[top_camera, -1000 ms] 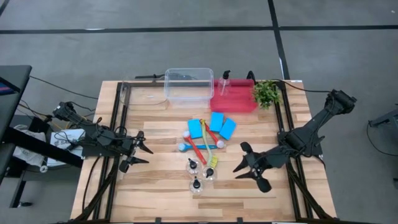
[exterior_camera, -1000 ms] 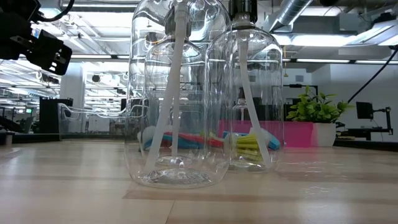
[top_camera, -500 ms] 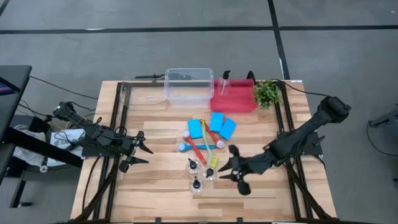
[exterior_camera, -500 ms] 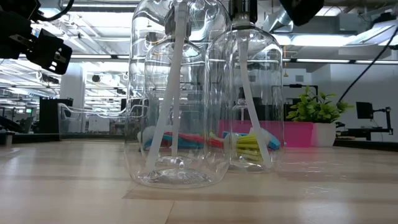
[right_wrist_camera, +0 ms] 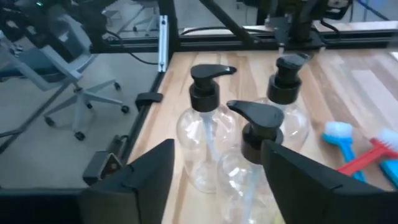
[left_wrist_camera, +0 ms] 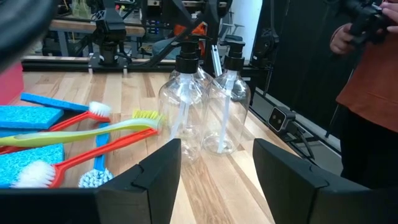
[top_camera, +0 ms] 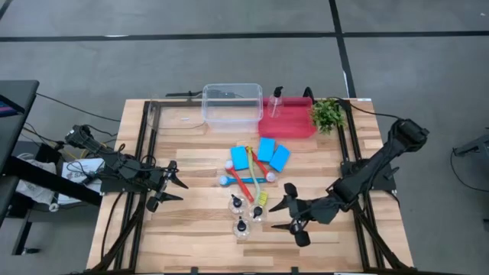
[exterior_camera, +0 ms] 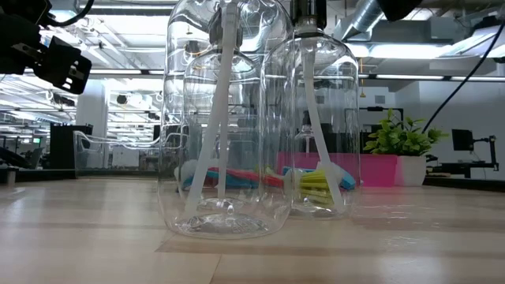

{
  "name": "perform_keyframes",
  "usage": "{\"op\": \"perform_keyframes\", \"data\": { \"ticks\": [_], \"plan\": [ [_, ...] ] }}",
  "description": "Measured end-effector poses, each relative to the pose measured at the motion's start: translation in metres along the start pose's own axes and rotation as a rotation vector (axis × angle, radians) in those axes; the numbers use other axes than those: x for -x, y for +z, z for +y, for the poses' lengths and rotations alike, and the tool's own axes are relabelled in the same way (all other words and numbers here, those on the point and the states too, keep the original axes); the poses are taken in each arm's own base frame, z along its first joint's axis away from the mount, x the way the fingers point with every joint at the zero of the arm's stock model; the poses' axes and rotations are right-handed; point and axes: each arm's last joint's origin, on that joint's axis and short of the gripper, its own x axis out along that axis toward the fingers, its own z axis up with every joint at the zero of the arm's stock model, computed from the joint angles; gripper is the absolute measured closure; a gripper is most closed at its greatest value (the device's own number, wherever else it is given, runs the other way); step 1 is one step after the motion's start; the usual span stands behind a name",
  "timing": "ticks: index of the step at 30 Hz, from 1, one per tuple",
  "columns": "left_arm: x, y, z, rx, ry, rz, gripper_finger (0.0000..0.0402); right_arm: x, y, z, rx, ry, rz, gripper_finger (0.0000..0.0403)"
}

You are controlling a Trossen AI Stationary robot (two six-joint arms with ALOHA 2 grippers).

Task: Pick & Place Kitchen Sink Supplies
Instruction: Put the transparent bottle into the red bin

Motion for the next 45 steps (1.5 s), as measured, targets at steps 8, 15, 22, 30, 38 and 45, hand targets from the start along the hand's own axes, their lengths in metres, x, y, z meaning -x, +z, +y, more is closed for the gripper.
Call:
{"op": "perform_keyframes", "data": {
  "ticks": [8, 15, 22, 30, 38, 45],
  "plan": [
    [0.0, 0.0, 0.0, 0.0, 0.0, -0.001, 0.0199, -0.016, -0.01, -0.009, 0.024, -0.079, 0.05, 0.0144],
    [0.0, 0.0, 0.0, 0.0, -0.001, -0.001, 0.0199, -0.019, -0.01, -0.013, 0.014, -0.092, 0.05, 0.0144],
    [0.0, 0.0, 0.0, 0.001, -0.001, -0.004, 0.0199, -0.019, -0.01, -0.013, 0.015, -0.088, 0.047, 0.0144],
    [0.0, 0.0, 0.0, 0.001, -0.002, -0.005, 0.0199, -0.022, -0.007, -0.018, 0.023, -0.084, 0.043, 0.0144],
    [0.0, 0.001, 0.0, 0.003, -0.002, -0.012, 0.0199, -0.034, -0.017, -0.016, 0.034, -0.114, 0.052, 0.0144],
    [0.0, 0.002, 0.0, 0.004, -0.004, -0.018, 0.0199, -0.034, -0.014, -0.016, 0.028, -0.11, 0.024, 0.0144]
  ]
}}
